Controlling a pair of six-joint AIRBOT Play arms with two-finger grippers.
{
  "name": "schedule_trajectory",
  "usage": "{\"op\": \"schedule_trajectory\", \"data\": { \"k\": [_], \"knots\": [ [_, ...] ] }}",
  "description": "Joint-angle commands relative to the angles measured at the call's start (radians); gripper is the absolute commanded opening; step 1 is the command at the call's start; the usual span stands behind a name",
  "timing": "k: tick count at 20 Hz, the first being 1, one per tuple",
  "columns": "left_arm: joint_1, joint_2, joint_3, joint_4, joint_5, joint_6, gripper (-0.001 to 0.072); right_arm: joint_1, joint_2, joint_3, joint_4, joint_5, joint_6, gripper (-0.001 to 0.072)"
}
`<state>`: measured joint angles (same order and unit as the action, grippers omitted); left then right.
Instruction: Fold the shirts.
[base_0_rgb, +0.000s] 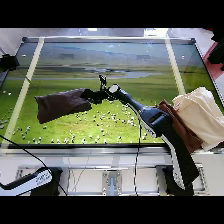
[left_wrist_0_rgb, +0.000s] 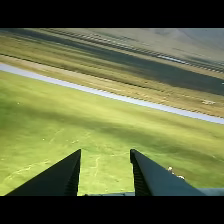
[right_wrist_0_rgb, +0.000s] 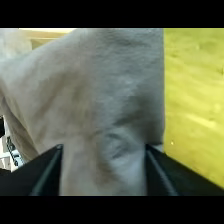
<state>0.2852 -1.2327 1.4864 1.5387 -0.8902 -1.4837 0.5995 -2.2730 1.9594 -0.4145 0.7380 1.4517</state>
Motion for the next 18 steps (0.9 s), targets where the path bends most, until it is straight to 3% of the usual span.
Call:
{"op": "schedule_trajectory", "data": {
  "k": [1,2,5,7,9,13,15,18],
  "knots": [
    [0.001,0.001,0.001,-0.005,0.007,0.018,0.0375,0.015,-0.010,0.006,0.040,-0.038,-0.017,0.0168],
    [0.001,0.001,0.001,-0.005,0.006,0.018,0.0375,0.015,-0.010,0.006,0.065,-0.056,-0.043,0.0039],
    [0.001,0.001,0.001,0.004,0.006,0.019,0.0373,-0.009,0.004,0.006,0.157,-0.055,-0.108,0.0028],
    [0.001,0.001,0.001,0.005,0.007,0.019,0.0373,-0.052,0.054,0.006,0.072,-0.014,-0.120,0.0027],
    [0.001,0.001,0.001,0.002,0.006,0.018,0.0373,-0.118,0.148,0.006,-0.150,0.070,-0.046,0.0027],
    [0.001,0.001,0.001,-0.026,0.004,0.018,0.0373,-0.269,0.425,0.006,-0.823,0.425,0.227,0.0027],
    [0.001,0.000,0.001,-0.067,0.003,0.018,0.0373,-0.336,0.560,0.005,-1.062,0.630,0.254,0.0026],
    [0.001,0.000,0.001,-0.115,0.003,0.018,0.0372,-0.448,0.715,0.005,-1.270,0.930,0.248,0.0026]
  ]
}}
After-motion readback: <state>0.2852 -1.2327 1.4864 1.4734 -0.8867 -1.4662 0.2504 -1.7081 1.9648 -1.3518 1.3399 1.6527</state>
